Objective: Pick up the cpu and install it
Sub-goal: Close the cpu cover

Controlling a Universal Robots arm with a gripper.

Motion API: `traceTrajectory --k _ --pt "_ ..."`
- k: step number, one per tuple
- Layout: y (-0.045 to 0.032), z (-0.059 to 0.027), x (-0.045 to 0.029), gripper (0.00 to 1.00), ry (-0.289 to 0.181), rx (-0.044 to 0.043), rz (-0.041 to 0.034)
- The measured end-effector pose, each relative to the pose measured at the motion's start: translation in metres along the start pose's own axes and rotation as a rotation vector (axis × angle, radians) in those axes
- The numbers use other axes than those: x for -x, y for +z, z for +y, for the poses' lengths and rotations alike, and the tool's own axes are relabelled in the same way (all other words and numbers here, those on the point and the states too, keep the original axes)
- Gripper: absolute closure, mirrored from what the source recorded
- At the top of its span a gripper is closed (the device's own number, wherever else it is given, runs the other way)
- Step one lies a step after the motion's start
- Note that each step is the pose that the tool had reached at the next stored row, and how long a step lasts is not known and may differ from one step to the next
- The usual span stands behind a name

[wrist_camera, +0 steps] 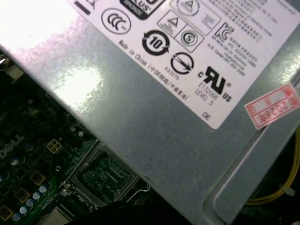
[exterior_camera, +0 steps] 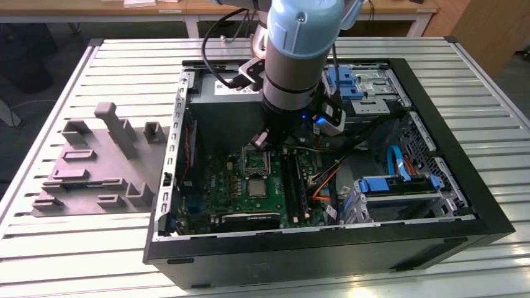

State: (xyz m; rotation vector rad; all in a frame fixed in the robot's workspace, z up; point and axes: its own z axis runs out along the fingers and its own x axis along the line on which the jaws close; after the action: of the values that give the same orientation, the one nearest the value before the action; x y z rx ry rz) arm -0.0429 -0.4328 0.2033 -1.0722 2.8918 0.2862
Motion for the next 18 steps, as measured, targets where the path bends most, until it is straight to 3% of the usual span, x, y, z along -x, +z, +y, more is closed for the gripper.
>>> traceTrajectory --k 11,13,16,18 --pt "0.0033 0.0002 0.0002 0.89 -0.004 -0.0014 0.0024" --pt "0.0032 0.0002 0.0002 0.89 -0.004 -0.0143 0.0136" --pt "0.0019 0.0005 0.0004 0.89 -0.003 -0.0426 0.0416" --pt "0.0 0.0008 0.0006 0.89 -0.003 -0.0508 0.0496"
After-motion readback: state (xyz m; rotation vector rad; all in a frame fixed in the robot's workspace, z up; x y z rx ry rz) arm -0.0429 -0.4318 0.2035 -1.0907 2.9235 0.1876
